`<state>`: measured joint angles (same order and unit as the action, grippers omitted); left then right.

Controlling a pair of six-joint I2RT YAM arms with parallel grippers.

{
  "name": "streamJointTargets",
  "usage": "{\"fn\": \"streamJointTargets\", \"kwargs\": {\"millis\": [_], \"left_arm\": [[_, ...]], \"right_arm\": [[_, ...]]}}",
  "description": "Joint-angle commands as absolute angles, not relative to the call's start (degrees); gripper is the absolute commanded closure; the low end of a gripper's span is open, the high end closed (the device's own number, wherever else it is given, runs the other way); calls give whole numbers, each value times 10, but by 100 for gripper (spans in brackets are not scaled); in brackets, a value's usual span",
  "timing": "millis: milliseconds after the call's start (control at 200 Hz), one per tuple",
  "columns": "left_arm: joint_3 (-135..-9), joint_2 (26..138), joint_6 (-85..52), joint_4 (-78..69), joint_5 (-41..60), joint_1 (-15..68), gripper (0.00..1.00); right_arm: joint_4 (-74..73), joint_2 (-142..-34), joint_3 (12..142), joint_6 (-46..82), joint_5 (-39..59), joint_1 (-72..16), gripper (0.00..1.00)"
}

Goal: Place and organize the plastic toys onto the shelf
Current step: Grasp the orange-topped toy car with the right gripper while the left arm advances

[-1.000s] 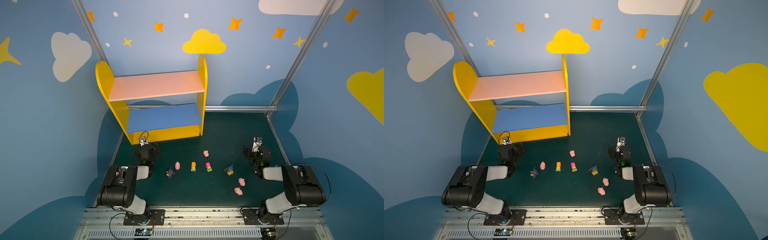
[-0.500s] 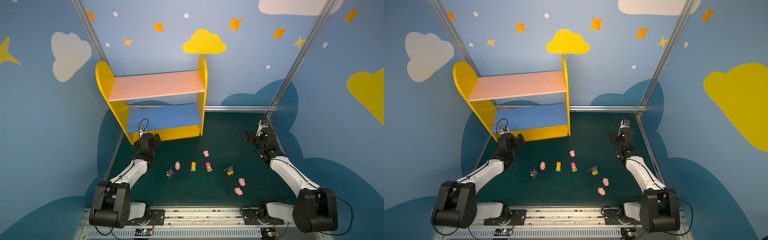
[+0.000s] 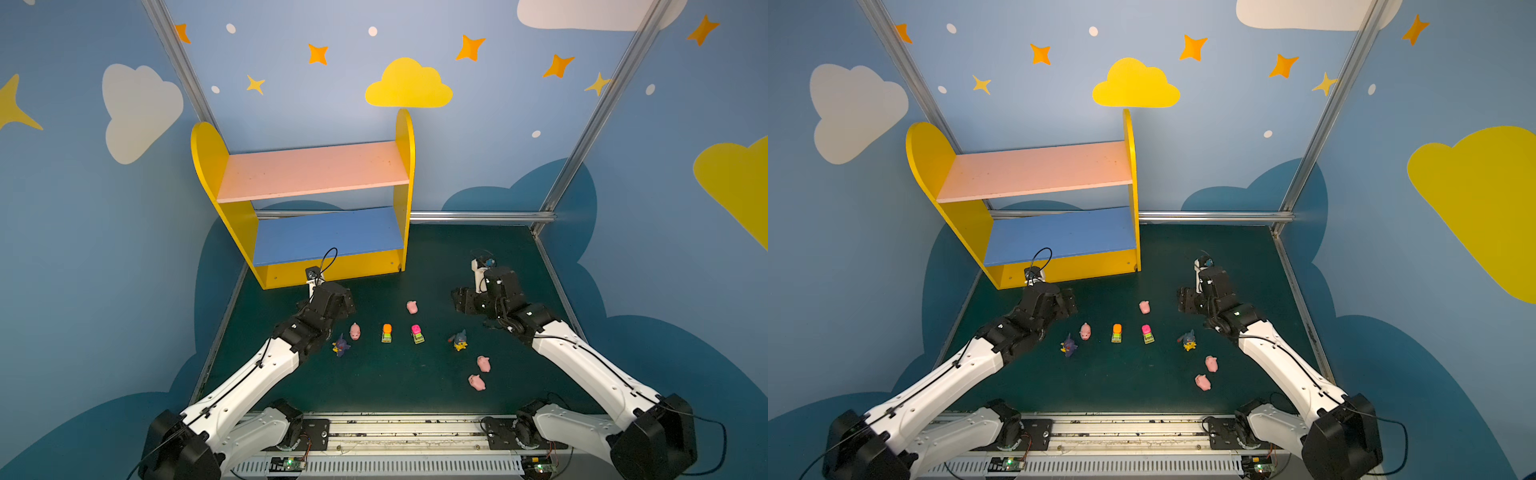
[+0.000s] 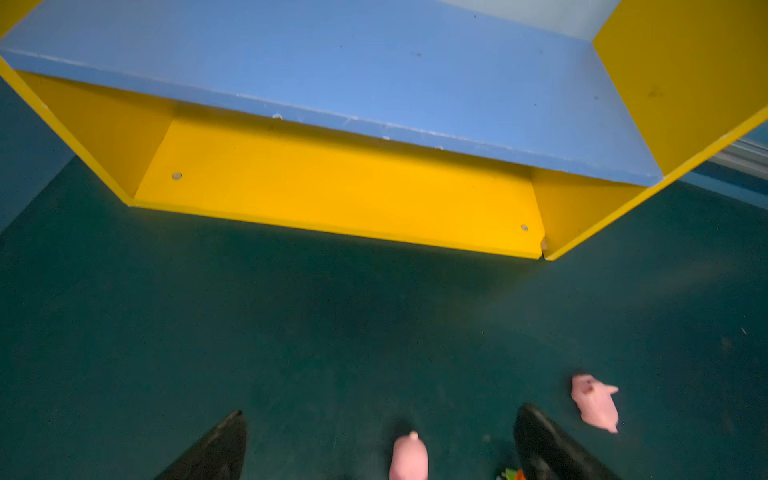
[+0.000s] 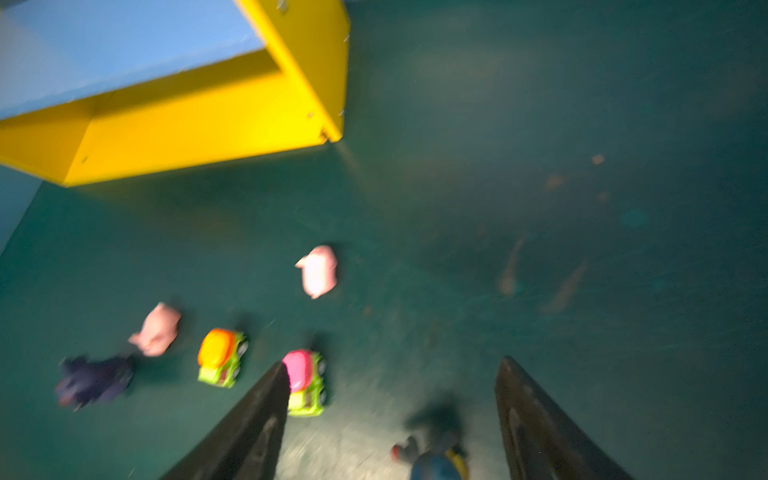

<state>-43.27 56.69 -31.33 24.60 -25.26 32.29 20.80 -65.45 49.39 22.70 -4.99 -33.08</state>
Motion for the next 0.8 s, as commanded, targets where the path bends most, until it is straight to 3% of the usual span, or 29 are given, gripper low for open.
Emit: {"fn": "streamJointTargets", "kwargs": {"millis": [0,215,796], "left_arm": [[-433,525,-365,360,-270,330,0],[-407,445,-392,414,-272,330,0],[-373,426,-420,391,-216,294,0]], "right_arm": [[229,-666,510,272,-51,-380,26],[203,-745,534,316,-38,-457,34],[165,-993,664,381,32,-549,40]]}}
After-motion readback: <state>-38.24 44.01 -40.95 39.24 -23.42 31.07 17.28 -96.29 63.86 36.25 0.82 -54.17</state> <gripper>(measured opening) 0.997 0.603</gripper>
